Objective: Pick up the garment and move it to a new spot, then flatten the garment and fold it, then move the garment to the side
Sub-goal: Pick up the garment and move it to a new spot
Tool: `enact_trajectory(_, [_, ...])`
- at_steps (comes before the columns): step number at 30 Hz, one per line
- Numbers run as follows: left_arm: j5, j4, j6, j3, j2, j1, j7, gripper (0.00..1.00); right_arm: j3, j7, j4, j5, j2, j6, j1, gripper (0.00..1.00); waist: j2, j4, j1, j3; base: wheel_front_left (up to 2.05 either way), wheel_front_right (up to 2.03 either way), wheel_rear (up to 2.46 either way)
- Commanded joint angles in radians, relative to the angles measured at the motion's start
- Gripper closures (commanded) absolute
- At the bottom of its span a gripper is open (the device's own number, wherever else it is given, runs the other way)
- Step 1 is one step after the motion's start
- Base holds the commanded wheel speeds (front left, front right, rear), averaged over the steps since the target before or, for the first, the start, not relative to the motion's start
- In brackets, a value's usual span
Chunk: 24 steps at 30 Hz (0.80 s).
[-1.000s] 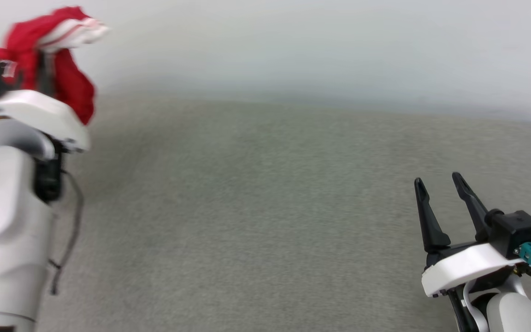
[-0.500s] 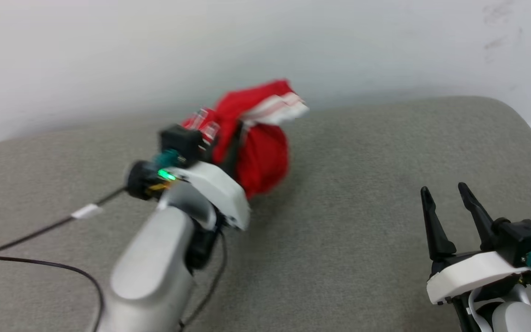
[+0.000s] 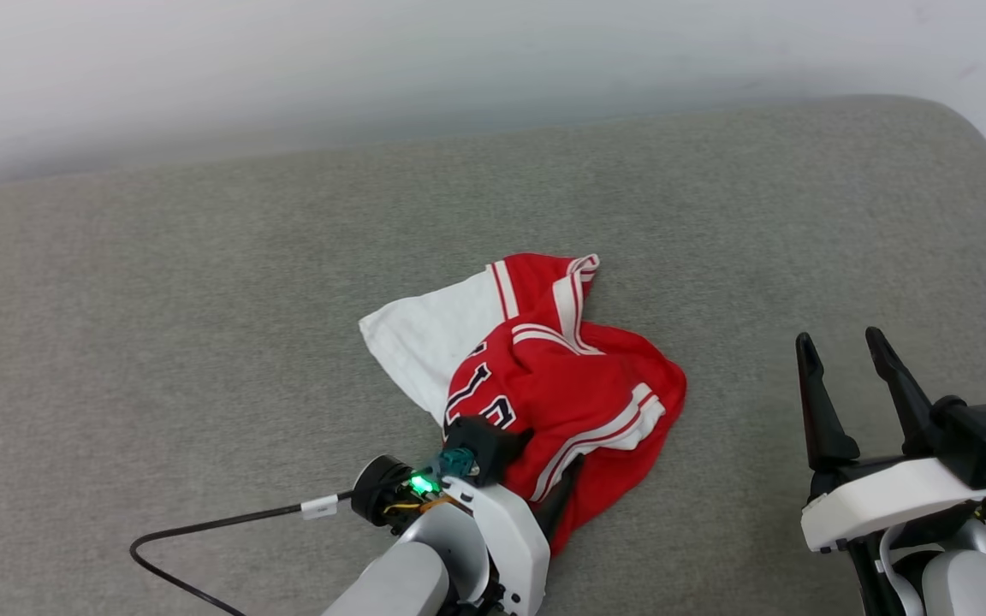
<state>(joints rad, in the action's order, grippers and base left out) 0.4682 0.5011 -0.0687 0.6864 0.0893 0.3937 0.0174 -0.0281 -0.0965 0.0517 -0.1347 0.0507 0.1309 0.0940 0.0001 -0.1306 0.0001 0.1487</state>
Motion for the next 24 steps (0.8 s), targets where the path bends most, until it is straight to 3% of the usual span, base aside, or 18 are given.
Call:
enact_trajectory(1, [-0.013, -0.003, -0.01, 0.012, 0.006, 0.005, -0.023, 0.0, -0.003, -0.006, 0.006, -0.001, -0.001, 0.0, 0.014, 0.0, -0.0001, 0.027, -0.0001, -0.003, 0.0, 0.0, 0.0])
enact_trajectory(6, [-0.032, -0.036, -0.018, 0.014, 0.008, 0.027, -0.126, 0.0, -0.014, -0.005, 0.018, 0.01, -0.001, 0.0, 0.014, 0.0, -0.0001, 0.069, -0.0001, -0.043, 0.0, 0.0, 0.0])
enact_trajectory(10, [-0.032, -0.081, 0.01, -0.017, 0.014, 0.025, -0.2, 0.0, -0.023, 0.005, 0.024, 0.013, -0.001, 0.0, -0.001, 0.0, -0.0001, 0.096, -0.0001, -0.081, 0.0, 0.0, 0.0])
enact_trajectory(24, [0.037, -0.179, 0.202, -0.265, 0.146, -0.097, -0.269, 0.0, -0.039, 0.049, 0.001, 0.005, -0.001, 0.0, -0.085, 0.0, -0.0001, 0.138, -0.0001, -0.16, 0.0, 0.0, 0.0])
